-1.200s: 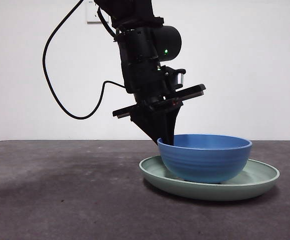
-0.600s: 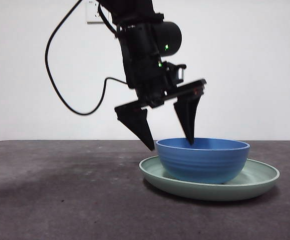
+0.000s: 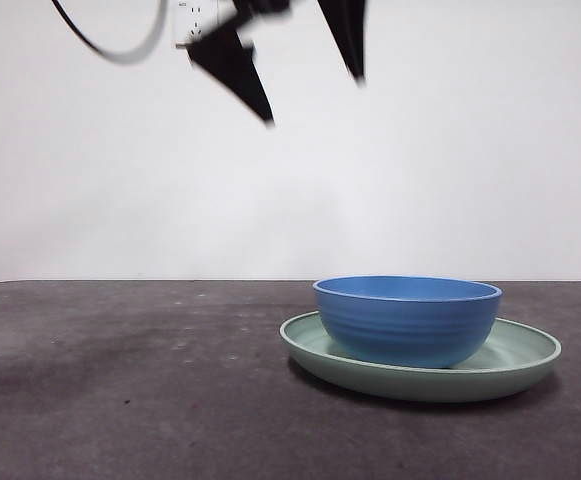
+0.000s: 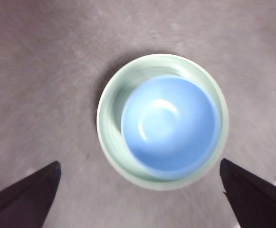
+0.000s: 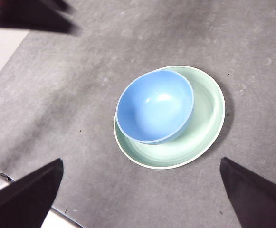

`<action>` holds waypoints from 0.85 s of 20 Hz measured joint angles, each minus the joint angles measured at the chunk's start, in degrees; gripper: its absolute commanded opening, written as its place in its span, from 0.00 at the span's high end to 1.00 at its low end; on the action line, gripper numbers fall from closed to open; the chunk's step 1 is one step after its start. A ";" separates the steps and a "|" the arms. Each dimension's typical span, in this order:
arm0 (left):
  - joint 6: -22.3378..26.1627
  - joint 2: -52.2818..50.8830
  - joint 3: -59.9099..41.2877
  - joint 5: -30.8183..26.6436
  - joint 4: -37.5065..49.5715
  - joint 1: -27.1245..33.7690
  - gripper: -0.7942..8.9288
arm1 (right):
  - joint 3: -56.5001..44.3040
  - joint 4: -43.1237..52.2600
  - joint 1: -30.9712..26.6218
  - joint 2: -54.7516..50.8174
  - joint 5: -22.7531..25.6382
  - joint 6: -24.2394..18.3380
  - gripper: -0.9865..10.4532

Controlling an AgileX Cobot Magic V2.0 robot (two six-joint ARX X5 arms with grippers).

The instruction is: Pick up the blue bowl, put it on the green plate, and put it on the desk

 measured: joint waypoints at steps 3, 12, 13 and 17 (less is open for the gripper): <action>0.87 -7.08 0.20 0.00 -4.37 0.33 0.27 | 0.00 0.04 0.00 0.00 0.00 0.00 0.42; 1.73 -34.82 -19.69 -0.20 -2.69 0.87 0.27 | 0.00 0.02 0.00 0.00 0.00 0.02 0.42; 1.73 -39.17 -24.85 -0.79 0.22 0.96 0.27 | 0.00 0.02 0.00 0.00 0.00 0.02 0.42; 0.94 -57.86 -42.49 -6.27 6.73 1.36 0.27 | 0.00 -0.11 0.00 0.04 0.02 0.04 0.42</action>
